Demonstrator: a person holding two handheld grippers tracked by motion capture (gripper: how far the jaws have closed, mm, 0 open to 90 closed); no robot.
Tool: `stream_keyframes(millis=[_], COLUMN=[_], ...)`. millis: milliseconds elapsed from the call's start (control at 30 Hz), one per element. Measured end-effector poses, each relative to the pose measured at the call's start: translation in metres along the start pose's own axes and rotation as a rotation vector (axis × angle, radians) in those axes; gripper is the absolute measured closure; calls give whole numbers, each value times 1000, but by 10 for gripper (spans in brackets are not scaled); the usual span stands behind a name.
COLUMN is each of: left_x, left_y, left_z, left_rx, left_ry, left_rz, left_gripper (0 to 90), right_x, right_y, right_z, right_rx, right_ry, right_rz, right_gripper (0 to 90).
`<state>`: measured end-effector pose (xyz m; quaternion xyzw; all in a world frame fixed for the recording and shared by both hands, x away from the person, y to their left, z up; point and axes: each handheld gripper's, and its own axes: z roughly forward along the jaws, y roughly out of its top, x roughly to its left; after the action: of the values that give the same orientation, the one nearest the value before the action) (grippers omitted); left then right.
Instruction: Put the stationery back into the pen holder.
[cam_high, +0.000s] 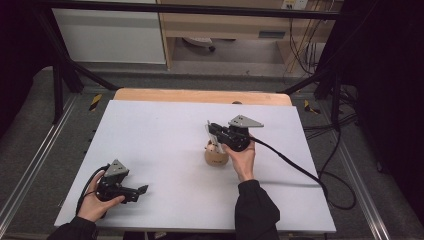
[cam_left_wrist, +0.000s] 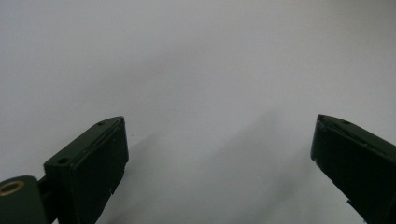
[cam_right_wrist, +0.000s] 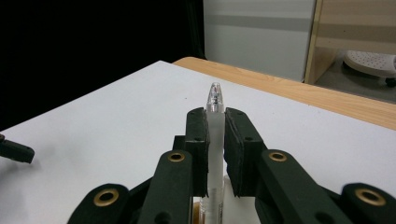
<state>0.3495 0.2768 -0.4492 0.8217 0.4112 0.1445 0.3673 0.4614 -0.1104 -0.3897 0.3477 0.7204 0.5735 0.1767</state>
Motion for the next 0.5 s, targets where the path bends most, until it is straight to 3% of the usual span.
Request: stream_keyframes(millis=[233,500], left_x=[0,0], left_y=[0,0], left_z=[0,0], left_rx=[0,-2], left_ry=[0,1], left_rz=[0,-3], left_gripper=[41,41], right_x=[0,0], right_y=[7,18], right_z=[-10,-29], right_rx=[8,54], right_ry=[3,-3], right_rz=[-18,-4], right_gripper=[718,495])
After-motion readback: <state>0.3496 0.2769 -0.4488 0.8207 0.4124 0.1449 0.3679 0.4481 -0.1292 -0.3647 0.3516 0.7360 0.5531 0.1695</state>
